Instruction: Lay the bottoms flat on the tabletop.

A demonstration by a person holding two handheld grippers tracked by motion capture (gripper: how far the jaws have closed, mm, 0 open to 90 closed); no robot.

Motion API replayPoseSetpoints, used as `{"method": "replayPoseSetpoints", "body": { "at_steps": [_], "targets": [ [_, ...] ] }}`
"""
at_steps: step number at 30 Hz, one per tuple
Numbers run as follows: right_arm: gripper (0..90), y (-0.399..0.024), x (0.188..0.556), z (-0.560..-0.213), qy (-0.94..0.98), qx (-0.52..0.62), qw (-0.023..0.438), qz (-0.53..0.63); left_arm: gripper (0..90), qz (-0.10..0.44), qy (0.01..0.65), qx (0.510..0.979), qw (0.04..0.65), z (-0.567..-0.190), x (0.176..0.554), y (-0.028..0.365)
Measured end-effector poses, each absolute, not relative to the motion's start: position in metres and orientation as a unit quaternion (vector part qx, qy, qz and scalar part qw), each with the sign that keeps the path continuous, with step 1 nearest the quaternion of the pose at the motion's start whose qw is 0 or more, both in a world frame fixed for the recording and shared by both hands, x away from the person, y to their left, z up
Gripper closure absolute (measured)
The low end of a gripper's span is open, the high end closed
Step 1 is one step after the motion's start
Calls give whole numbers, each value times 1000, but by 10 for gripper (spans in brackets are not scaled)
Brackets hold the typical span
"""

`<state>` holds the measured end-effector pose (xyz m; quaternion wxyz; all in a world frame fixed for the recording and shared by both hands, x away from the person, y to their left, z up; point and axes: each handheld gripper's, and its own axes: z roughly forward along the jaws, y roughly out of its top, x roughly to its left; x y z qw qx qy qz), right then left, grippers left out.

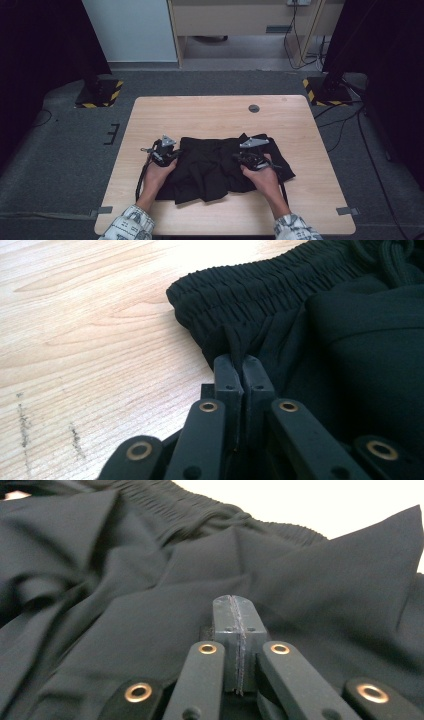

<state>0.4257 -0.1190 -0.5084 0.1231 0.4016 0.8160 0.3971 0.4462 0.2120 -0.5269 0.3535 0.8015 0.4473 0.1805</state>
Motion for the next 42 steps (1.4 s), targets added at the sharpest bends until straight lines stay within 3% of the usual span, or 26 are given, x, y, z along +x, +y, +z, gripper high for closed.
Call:
{"method": "replayPoseSetpoints", "body": {
  "at_steps": [7,8,9,10,11,12,13,14,16,19,20,23,24,25,34,42],
  "targets": [
    [900,-140,402,-511,823,401,137,378,861,183,451,801,350,-528,446,210],
    [852,-143,402,-510,817,403,144,387,860,184,450,801,349,-528,446,210],
    [614,-143,407,-506,803,418,160,394,855,185,449,802,348,-528,445,209],
    [614,-143,407,-506,803,418,160,394,855,185,449,802,347,-528,445,209],
    [403,-140,414,-504,793,433,174,391,848,185,448,802,348,-529,445,210],
    [328,-138,420,-504,789,438,185,390,844,185,448,802,348,-529,445,210],
    [328,-138,420,-504,789,438,185,390,844,185,449,801,350,-529,444,210],
    [207,-136,435,-506,779,455,189,388,825,185,450,800,351,-529,444,210],
    [163,-135,444,-511,769,466,193,393,802,186,450,800,351,-529,444,210],
    [182,-130,454,-517,774,474,182,377,812,184,449,801,350,-529,444,211],
    [372,-127,460,-524,781,477,180,360,825,180,449,801,352,-529,444,211],
    [689,-128,458,-523,778,475,188,366,838,178,450,800,354,-529,445,213],
    [689,-128,458,-523,778,475,188,366,850,178,450,800,354,-529,445,213],
    [822,-130,451,-521,788,457,187,367,859,178,449,802,352,-529,446,213],
    [841,-142,401,-512,818,412,187,354,882,192,468,788,351,-528,448,218],
    [842,-173,349,-518,830,408,149,351,881,194,484,778,349,-529,448,228]
  ]
}}
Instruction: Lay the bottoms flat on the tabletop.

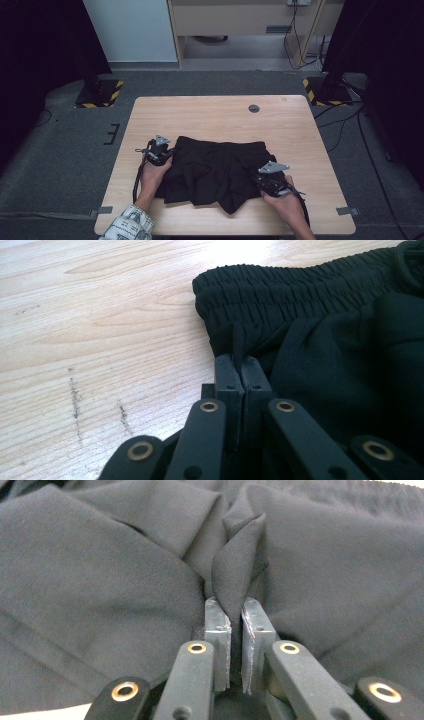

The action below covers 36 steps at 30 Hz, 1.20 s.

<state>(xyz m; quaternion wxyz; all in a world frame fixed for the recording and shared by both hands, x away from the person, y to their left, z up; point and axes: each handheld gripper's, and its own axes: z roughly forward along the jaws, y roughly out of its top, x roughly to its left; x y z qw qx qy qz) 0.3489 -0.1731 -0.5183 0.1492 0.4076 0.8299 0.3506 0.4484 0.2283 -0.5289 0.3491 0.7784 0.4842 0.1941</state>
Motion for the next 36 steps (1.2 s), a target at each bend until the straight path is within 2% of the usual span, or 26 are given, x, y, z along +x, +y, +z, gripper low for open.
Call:
{"method": "replayPoseSetpoints", "body": {
  "at_steps": [7,8,9,10,11,12,13,14,15,16,17,19,22,24,25,26,27,29,36],
  "targets": [
    [828,-192,332,-516,825,413,136,361,879,197,482,781,345,-529,448,230],
    [795,-194,332,-513,822,414,129,370,872,198,479,782,346,-530,447,229],
    [656,-194,332,-508,813,420,135,379,856,200,475,784,345,-530,446,229],
    [656,-194,332,-508,813,420,135,379,842,200,475,784,345,-530,446,229],
    [605,-194,333,-505,811,420,136,385,842,200,477,783,345,-530,446,230],
    [466,-194,336,-494,806,417,145,393,782,204,480,780,347,-530,445,231],
    [428,-195,337,-491,803,418,150,397,763,208,480,779,346,-531,445,231],
    [428,-195,337,-491,803,418,150,397,732,208,480,779,346,-531,445,231],
    [352,-197,345,-478,796,418,150,411,694,215,481,778,342,-530,444,232],
    [352,-197,345,-478,796,418,150,411,668,215,481,778,342,-530,444,232],
    [277,-199,353,-469,790,421,151,419,656,217,482,777,343,-530,443,232],
    [228,-204,365,-461,781,427,149,430,639,219,478,780,338,-530,442,231],
    [220,-210,378,-458,768,439,150,440,621,224,473,783,335,-530,440,231],
    [321,-216,393,-460,761,455,161,434,612,235,470,784,330,-529,436,231],
    [426,-220,410,-467,766,467,175,405,585,247,468,778,337,-525,429,235],
    [485,-222,419,-472,772,467,177,392,567,254,469,772,346,-522,425,238],
    [485,-222,419,-472,772,467,177,392,551,254,469,772,346,-522,425,238],
    [553,-223,442,-488,787,463,163,373,549,269,473,759,357,-517,415,248],
    [517,-221,459,-509,806,454,143,352,536,268,506,738,356,-519,395,283]
  ]
}}
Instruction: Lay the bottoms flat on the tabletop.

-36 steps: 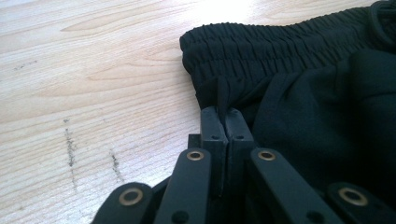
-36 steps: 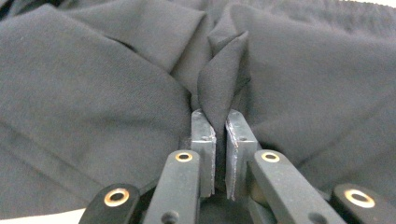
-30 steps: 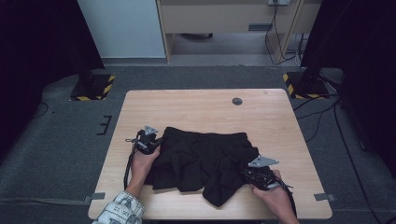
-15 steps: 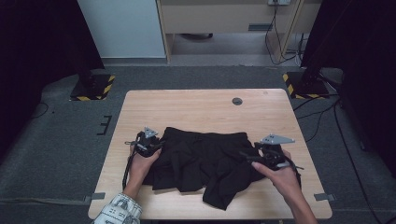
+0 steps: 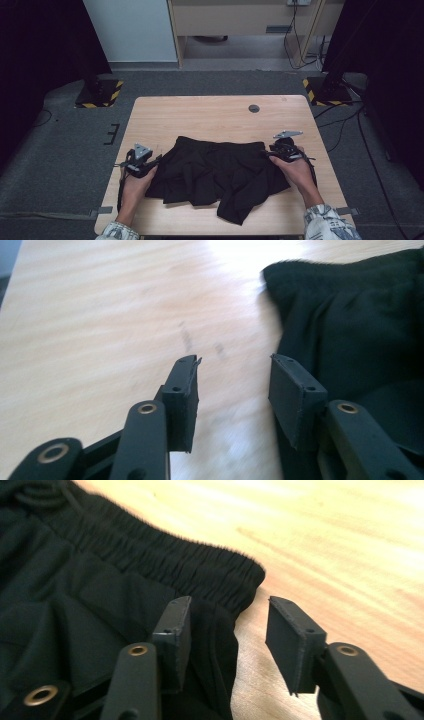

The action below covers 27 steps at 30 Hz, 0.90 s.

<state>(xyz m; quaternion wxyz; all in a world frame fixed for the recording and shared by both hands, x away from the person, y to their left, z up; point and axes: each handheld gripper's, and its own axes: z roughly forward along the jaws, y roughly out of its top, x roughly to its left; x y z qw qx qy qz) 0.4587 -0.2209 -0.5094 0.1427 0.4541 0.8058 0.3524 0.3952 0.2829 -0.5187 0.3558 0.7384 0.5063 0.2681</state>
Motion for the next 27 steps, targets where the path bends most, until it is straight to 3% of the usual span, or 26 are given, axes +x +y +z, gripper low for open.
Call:
{"method": "replayPoseSetpoints", "body": {
  "at_steps": [5,10,12,27],
  "targets": [
    [522,-223,465,-521,816,457,141,325,518,277,511,736,347,-520,383,292],
    [708,-223,473,-527,807,457,162,337,515,291,491,745,344,-516,375,293],
    [732,-220,475,-527,810,451,164,336,512,288,488,747,348,-515,377,293],
    [671,-216,473,-528,804,457,171,339,496,185,456,785,376,-514,442,267]
  ]
}}
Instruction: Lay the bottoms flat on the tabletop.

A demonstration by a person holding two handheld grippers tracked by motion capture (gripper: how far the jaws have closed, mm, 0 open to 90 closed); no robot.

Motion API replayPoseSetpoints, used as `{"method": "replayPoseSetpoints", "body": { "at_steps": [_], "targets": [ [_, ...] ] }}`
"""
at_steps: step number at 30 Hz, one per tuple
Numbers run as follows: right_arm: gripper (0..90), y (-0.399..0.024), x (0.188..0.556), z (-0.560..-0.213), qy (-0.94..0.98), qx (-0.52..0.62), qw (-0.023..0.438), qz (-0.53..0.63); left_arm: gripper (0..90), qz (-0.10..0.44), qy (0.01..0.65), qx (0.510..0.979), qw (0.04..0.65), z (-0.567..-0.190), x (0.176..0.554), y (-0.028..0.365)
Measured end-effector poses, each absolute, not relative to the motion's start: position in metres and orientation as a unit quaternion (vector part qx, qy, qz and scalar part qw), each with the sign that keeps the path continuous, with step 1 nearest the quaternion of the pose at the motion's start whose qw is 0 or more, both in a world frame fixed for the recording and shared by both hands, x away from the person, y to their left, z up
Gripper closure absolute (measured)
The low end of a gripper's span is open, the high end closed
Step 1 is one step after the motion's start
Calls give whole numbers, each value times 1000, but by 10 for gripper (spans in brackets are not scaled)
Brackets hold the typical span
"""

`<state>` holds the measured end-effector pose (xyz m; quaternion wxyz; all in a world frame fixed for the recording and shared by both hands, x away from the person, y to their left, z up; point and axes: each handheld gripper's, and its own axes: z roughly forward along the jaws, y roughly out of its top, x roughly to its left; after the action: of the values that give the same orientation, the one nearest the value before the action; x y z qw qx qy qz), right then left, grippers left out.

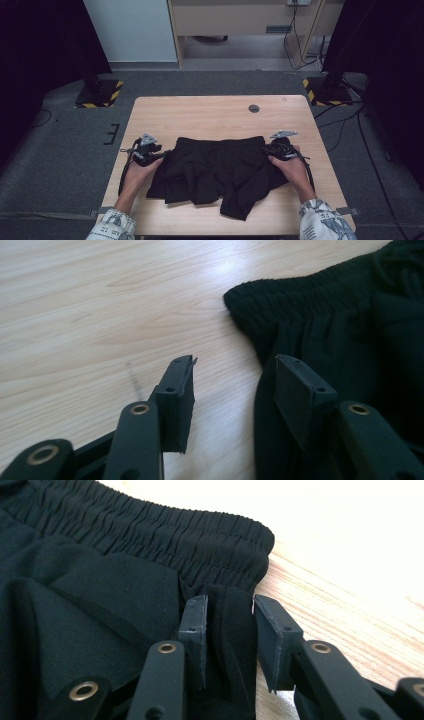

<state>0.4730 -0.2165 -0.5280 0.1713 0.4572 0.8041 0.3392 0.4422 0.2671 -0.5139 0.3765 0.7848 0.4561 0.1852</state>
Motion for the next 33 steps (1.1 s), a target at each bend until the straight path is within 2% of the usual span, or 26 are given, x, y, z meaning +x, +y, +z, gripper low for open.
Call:
{"method": "replayPoseSetpoints", "body": {
  "at_steps": [6,7,8,9,10,12,15,21,24,28,30,31,33],
  "targets": [
    [705,-216,470,-530,799,459,180,344,499,162,432,807,368,-520,455,254],
    [739,-215,469,-529,798,463,177,344,547,163,428,811,365,-521,458,252],
    [739,-215,469,-529,798,463,177,344,547,166,427,813,360,-522,459,251],
    [751,-215,468,-529,798,462,179,343,633,170,427,813,358,-523,461,251],
    [751,-215,468,-529,798,462,179,343,633,166,427,814,356,-525,463,250],
    [764,-216,468,-529,797,464,178,343,692,155,425,818,357,-528,465,249],
    [829,-216,467,-529,796,468,177,342,890,152,414,831,339,-524,468,245],
    [868,-214,466,-528,796,467,191,334,895,175,423,811,364,-514,472,250],
    [871,-215,465,-530,794,467,195,338,895,171,425,820,343,-515,478,250],
    [867,-217,465,-530,792,469,191,342,884,185,428,809,358,-512,483,248],
    [834,-220,464,-530,785,478,185,348,771,202,439,796,365,-509,483,249],
    [758,-223,463,-528,778,480,203,351,683,213,444,786,373,-504,482,252],
    [736,-225,462,-526,777,476,214,351,616,215,442,783,381,-502,481,252]
  ]
}}
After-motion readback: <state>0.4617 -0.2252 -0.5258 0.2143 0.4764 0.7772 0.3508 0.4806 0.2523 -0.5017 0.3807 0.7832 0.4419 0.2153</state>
